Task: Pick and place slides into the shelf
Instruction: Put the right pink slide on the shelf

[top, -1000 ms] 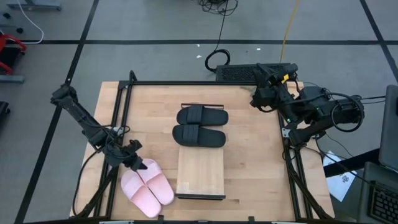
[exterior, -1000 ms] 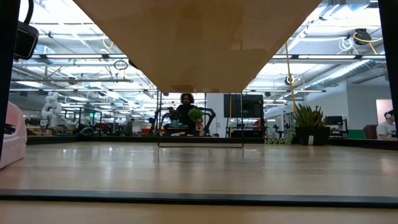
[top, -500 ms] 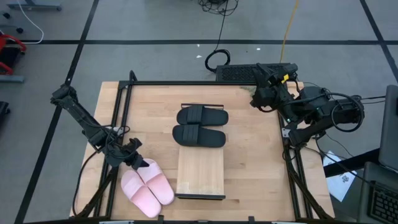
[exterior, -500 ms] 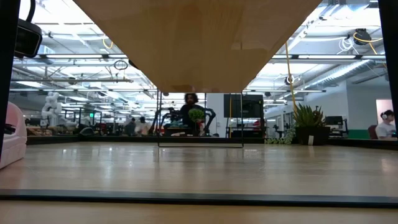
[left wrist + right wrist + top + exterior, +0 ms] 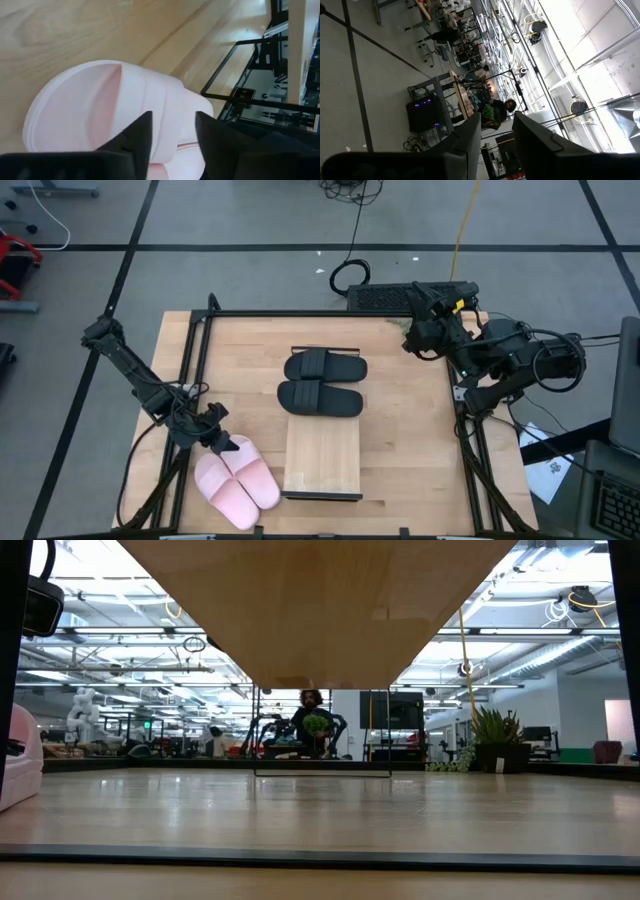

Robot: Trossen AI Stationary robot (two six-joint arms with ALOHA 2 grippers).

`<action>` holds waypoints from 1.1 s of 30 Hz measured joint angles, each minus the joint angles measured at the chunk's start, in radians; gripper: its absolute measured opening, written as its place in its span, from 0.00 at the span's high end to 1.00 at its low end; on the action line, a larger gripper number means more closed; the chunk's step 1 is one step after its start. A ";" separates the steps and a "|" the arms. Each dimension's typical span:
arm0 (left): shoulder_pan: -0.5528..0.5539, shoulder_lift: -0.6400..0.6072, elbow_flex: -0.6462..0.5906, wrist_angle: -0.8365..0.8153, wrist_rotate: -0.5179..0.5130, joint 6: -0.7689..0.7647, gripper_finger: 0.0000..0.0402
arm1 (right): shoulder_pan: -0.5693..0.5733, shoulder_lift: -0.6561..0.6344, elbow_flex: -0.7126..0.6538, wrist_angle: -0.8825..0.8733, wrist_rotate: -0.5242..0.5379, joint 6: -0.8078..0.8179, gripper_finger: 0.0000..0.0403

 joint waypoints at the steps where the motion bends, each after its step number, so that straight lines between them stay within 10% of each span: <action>1: 0.000 0.000 0.000 -0.001 0.009 -0.005 0.59 | 0.000 0.000 0.000 0.000 0.000 0.000 0.73; 33: 0.000 0.000 -0.192 0.286 0.054 -0.095 0.53 | 0.000 0.000 0.000 0.000 0.000 0.008 0.73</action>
